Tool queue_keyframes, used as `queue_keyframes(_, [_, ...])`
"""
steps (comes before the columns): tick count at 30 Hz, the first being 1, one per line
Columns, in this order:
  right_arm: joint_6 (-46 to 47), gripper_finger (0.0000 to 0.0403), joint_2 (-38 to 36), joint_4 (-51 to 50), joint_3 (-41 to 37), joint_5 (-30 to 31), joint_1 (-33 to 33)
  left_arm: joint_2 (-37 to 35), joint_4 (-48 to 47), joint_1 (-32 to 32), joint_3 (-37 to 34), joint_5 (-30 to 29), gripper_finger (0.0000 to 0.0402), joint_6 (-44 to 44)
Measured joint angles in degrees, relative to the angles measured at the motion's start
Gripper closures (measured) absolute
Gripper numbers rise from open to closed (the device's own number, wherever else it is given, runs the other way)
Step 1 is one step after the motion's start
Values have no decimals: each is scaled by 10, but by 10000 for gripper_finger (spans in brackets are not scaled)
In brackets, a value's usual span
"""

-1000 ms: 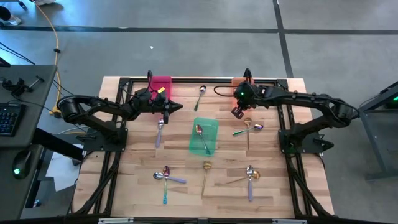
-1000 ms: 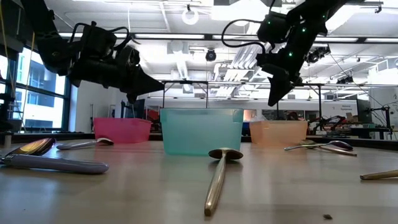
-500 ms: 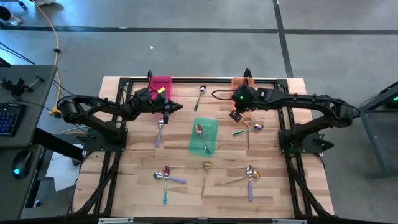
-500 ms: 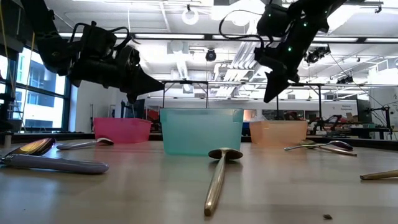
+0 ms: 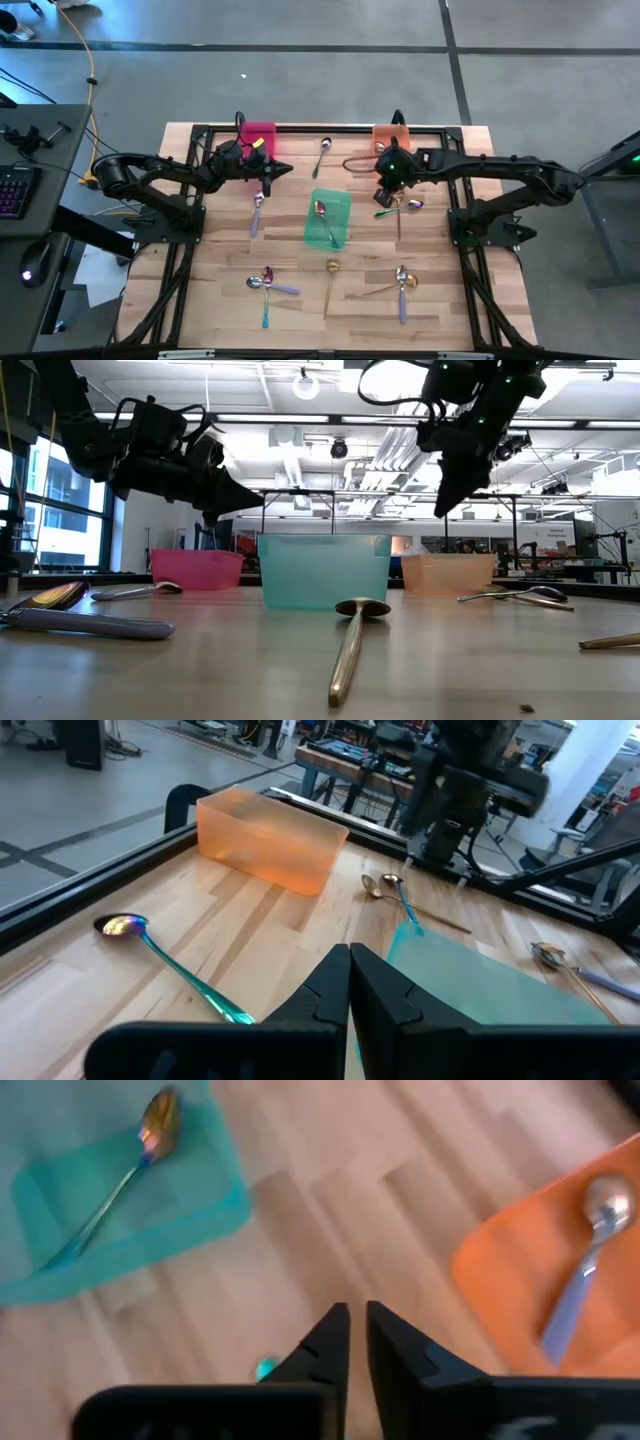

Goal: Sort silverware by color (type)
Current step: Put the middle right blue spoon into the green bin

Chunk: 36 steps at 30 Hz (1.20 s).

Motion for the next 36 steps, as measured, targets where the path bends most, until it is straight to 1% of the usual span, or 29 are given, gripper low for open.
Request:
queue_keyframes(4, [33,338,0,-32,0,-2,23,0,-2,0,0,0,401,0])
queue_keyframes(8, [60,296,1,-44,0,0,42,0,-3,0,0,0,401,-1])
queue_keyframes(12, [65,268,4,-61,-2,-3,60,0,-5,-1,0,0,401,-2])
queue_keyframes(16, [61,252,21,-104,-16,-29,70,0,-6,-1,0,10,401,-3])
queue_keyframes(19, [39,239,32,-129,-26,-25,73,0,-7,-1,0,11,401,-7])
queue_keyframes(27, [-60,204,35,-122,-95,-17,51,0,-12,-9,0,11,401,-7])
queue_keyframes(29, [-88,201,36,-101,-112,-17,44,0,-12,-9,0,11,401,-6])
queue_keyframes(32, [-112,204,46,-65,-111,-13,33,0,-12,-9,0,11,401,-7])
queue_keyframes(34, [-125,208,59,-60,-112,1,27,0,-12,-9,0,11,401,-7])
queue_keyframes(36, [-138,214,73,-61,-112,1,19,0,-13,-10,0,11,401,-7])
